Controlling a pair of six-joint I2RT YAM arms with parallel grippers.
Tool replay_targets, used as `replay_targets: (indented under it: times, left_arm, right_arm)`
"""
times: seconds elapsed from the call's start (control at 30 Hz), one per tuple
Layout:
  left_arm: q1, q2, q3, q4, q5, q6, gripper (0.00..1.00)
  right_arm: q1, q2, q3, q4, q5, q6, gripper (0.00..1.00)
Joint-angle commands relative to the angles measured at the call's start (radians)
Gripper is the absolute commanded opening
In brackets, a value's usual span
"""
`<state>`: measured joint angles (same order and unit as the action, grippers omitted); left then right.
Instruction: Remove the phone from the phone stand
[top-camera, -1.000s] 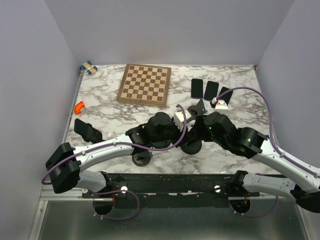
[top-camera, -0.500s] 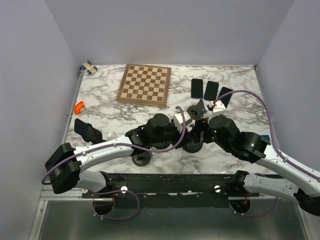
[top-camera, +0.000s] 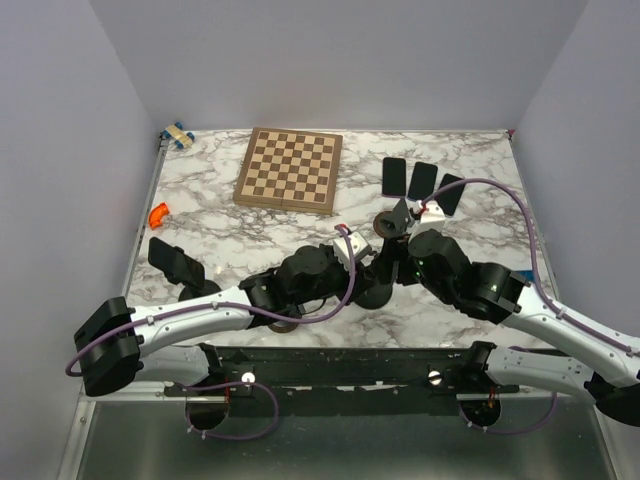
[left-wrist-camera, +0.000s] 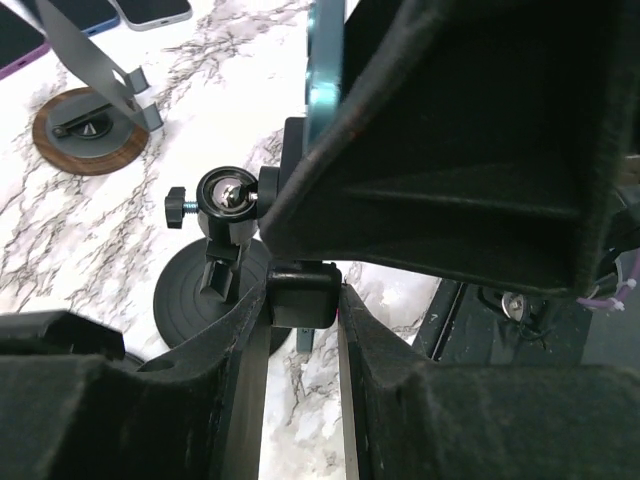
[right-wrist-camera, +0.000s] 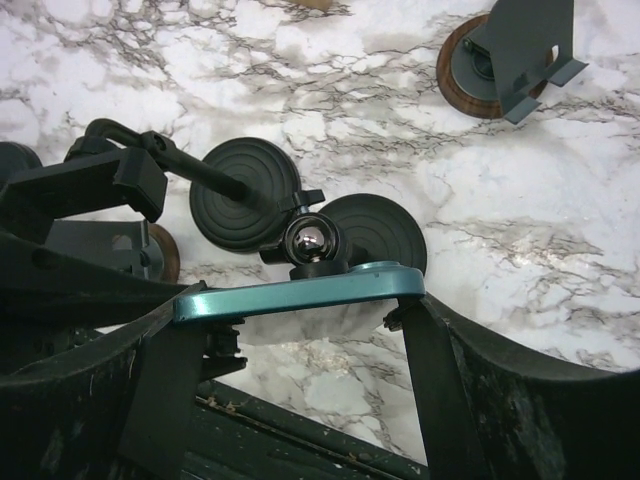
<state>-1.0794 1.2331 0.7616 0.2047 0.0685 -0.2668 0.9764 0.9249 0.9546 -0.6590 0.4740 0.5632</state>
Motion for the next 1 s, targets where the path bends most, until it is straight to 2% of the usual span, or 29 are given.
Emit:
replay_targets:
  times: [0.0, 0.33, 0.6, 0.73, 0.9, 0.97]
  left_arm:
    - [-0.03, -0.093, -0.036, 0.013, -0.168, -0.044, 0.0]
    - [-0.015, -0.081, -0.042, 0.059, -0.011, -0.09, 0.0]
    - [0.045, -0.046, -0.045, 0.121, 0.156, -0.089, 0.0]
    - [0.05, -0.032, -0.044, 0.125, 0.166, -0.098, 0.0]
    - [0.052, -0.037, -0.049, 0.133, 0.172, -0.075, 0.0]
    - [0.054, -0.04, -0.047, 0.109, 0.128, -0.07, 0.0]
  right_arm:
    - [-0.018, 0.018, 0.0, -0.091, 0.237, 0.017, 0.01]
    - [-0.032, 0.005, 0.004, -0.05, 0.137, -0.156, 0.01]
    - [-0.033, -0.071, 0.019, -0.018, -0.048, -0.306, 0.01]
    - [-0.033, -0.073, 0.025, -0.019, -0.105, -0.32, 0.01]
    - [-0.033, -0.114, -0.002, 0.027, -0.254, -0.343, 0.01]
    - [-0.032, -0.114, -0.003, 0.024, -0.191, -0.326, 0.01]
